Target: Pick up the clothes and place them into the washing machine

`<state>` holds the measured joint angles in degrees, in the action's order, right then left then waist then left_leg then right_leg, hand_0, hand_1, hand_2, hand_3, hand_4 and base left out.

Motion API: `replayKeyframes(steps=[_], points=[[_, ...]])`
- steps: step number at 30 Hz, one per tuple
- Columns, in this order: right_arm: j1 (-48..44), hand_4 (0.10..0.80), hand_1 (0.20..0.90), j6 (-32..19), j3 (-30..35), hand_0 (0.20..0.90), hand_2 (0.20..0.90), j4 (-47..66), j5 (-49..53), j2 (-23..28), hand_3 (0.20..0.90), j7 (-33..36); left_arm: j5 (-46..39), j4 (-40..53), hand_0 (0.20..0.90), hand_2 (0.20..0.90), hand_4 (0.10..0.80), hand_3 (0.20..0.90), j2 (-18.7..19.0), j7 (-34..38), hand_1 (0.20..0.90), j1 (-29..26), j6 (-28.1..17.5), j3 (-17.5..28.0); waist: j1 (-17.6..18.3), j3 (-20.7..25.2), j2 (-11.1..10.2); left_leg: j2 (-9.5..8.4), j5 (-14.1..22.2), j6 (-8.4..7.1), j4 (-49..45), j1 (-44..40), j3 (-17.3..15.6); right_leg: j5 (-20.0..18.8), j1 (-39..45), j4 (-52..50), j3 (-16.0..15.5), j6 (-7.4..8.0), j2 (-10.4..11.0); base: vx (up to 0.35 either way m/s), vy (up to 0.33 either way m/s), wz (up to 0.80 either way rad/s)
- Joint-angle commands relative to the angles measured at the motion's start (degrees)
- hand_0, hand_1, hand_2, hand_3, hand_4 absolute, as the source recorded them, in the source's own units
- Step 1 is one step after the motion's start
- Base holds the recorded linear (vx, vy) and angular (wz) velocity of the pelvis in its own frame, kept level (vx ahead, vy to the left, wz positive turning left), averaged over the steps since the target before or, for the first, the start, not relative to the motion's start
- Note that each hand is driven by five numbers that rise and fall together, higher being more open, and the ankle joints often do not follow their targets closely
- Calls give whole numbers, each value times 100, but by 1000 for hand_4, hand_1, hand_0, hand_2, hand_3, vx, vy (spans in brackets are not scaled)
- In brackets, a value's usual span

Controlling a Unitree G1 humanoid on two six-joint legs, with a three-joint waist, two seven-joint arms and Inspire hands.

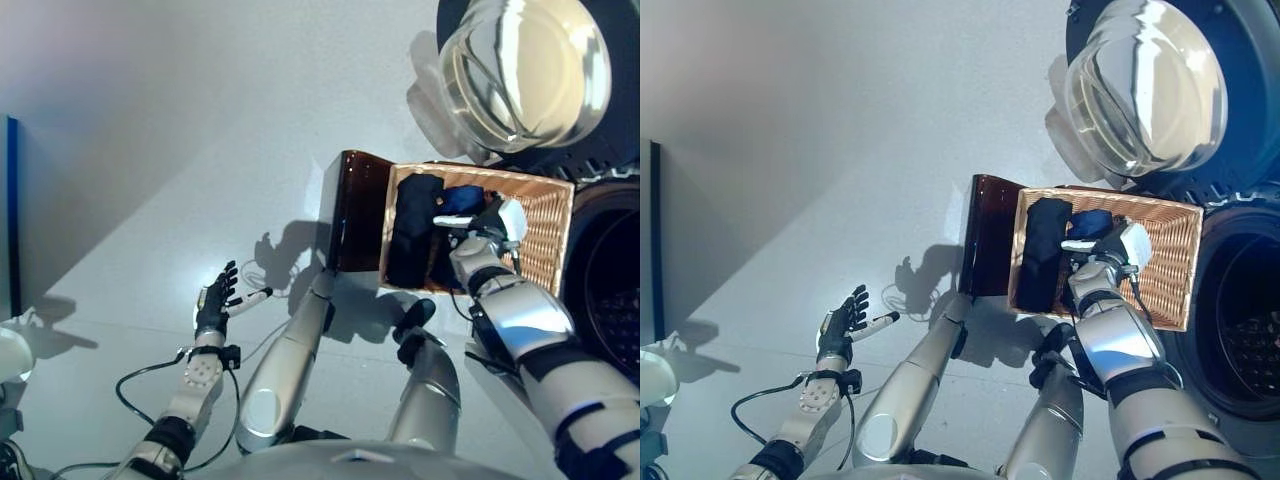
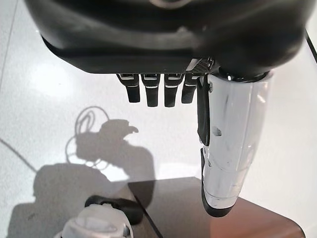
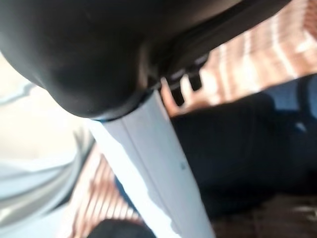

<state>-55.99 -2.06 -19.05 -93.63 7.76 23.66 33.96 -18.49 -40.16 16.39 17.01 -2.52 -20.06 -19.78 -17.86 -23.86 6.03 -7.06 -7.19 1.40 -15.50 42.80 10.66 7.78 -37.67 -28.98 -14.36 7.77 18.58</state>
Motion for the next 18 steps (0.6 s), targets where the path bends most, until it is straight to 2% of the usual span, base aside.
replayKeyframes(steps=[1, 7, 11, 12, 14, 16, 18], points=[[105, 800, 900, 129, -48, 900, 900, -59, -292, 785, 900, 455, 120, 298, 900, 900, 800, 900, 71, 217, 900, 301, -218, -57, -158, 146, 421, -139, 817, -166, -714, 401, -393, -235, -99, 119, 151, -431, -164, -3, 40, 4], [262, 800, 900, 256, -168, 900, 900, -16, -651, 910, 900, 485, 95, 350, 900, 900, 800, 900, 36, 265, 900, 318, -233, -143, -136, 154, 628, -222, 787, -140, -712, 501, -451, -218, -272, -17, 257, -427, -87, 10, 44, 5], [316, 624, 653, 246, -238, 653, 653, 56, -767, 838, 653, 422, 59, 266, 900, 900, 800, 900, -23, 300, 900, 238, -256, -171, -110, 154, 687, -242, 793, -122, -751, 577, -479, -219, -353, -71, 290, -422, -33, 0, 0, 0], [315, 549, 549, 246, -238, 549, 549, 56, -767, 838, 549, 422, 59, 265, 900, 900, 800, 900, -23, 300, 900, 238, -256, -171, -110, 154, 687, -242, 793, -122, -751, 577, -480, -219, -353, -71, 290, -422, -33, 0, 0, 0], [345, 525, 516, 227, -278, 516, 516, 69, -815, 780, 516, 395, 36, 221, 900, 900, 800, 900, -64, 291, 900, 191, -267, -202, -116, 134, 729, -259, 781, -118, -752, 605, -467, -225, -384, -96, 260, -409, 0, 0, 0, 0], [385, 424, 373, 201, -256, 373, 373, 93, -804, 729, 373, 382, 48, 210, 900, 900, 800, 900, -79, 294, 900, 180, -269, -210, -121, 121, 739, -271, 765, -120, -732, 590, -457, -225, -376, -107, 234, -401, 13, 0, 0, 0], [442, 400, 340, 176, -224, 340, 340, 97, -796, 660, 340, 394, 70, 140, 900, 900, 800, 900, -104, 293, 900, 169, -266, -231, -126, 139, 738, -280, 757, -119, -701, 565, -439, -212, -356, -104, 226, -400, 20, 25, -11, 6]])
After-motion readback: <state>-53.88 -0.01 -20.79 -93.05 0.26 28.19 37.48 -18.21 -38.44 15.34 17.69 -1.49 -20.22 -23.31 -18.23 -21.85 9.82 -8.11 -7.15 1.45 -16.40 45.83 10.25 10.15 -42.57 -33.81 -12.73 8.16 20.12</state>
